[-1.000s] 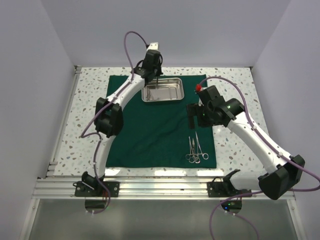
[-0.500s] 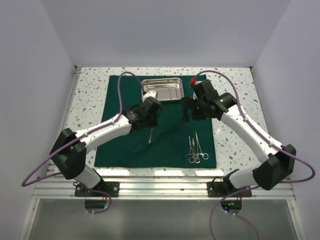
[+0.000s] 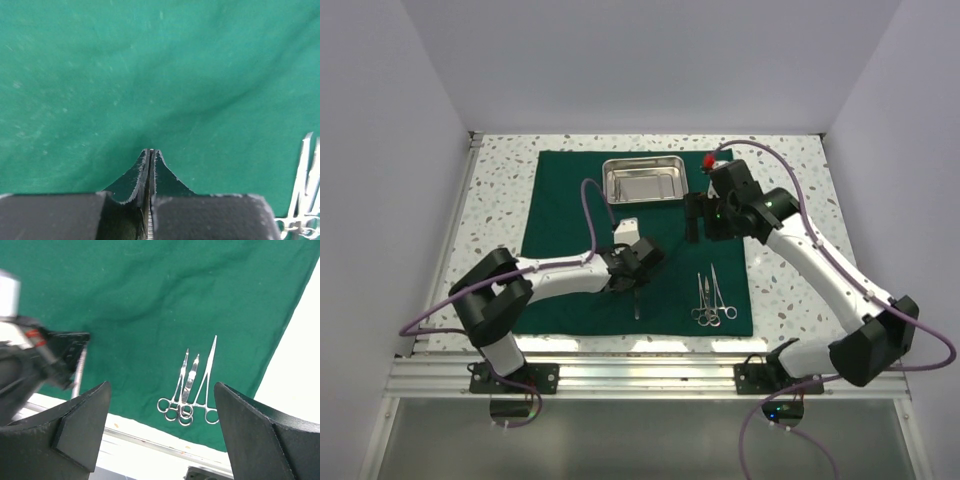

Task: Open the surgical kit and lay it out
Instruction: Place the medical item in the surgical kit, then pick up the medical item from the container.

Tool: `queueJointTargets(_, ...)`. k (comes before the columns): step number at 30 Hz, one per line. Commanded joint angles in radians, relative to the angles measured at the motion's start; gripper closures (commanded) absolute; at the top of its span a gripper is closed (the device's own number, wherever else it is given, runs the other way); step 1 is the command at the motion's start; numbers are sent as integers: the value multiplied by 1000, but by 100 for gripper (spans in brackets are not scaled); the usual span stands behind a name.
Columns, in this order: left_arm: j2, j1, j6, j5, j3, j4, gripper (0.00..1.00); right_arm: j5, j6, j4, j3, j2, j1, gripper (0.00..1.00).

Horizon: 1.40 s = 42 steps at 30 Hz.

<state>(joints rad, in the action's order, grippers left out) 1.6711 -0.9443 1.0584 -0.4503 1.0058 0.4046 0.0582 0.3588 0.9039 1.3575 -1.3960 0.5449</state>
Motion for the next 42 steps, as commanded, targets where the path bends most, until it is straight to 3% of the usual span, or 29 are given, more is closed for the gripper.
queueJointTargets(1,45,-39,51,-50,45,-52,100,22,-3,27,-12,95,0,12)
queueJointTargets(4,65,-51,11,-37,54,-66,71,34,2,36,-35,124,1,12)
queueJointTargets(5,62,-54,6,-39,56,-64,50,34,8,35,-43,129,1,12)
queueJointTargets(6,44,-57,-30,-39,62,-67,39,37,9,35,-46,138,0,12)
queueJointTargets(8,13,-60,-58,-63,118,-12,23,40,14,33,-51,141,1,12)
queueJointTargets(9,3,-60,-101,-94,152,15,20,45,12,33,-52,144,1,12)
queueJointTargets(12,-19,-48,-243,-142,304,111,19,55,14,24,-60,153,1,11)
queueJointTargets(14,-11,-12,-328,-73,393,82,18,55,19,15,-76,161,1,11)
queueJointTargets(18,85,166,-503,-13,536,19,20,57,37,3,-106,184,0,12)
queueJointTargets(22,323,274,-632,54,802,58,24,55,57,21,-126,213,0,12)
queueJointTargets(25,539,312,-704,84,1113,114,27,63,69,52,-129,229,1,12)
queueJointTargets(27,665,325,-735,105,1194,111,27,80,75,69,-127,238,0,12)
queueJointTargets(31,772,355,-689,134,1246,65,30,92,91,119,-124,247,1,12)
queueJointTargets(36,852,377,-661,160,1261,7,43,95,104,150,-120,236,1,12)
queueJointTargets(42,903,377,-683,150,1281,-16,44,101,83,164,-98,190,1,12)
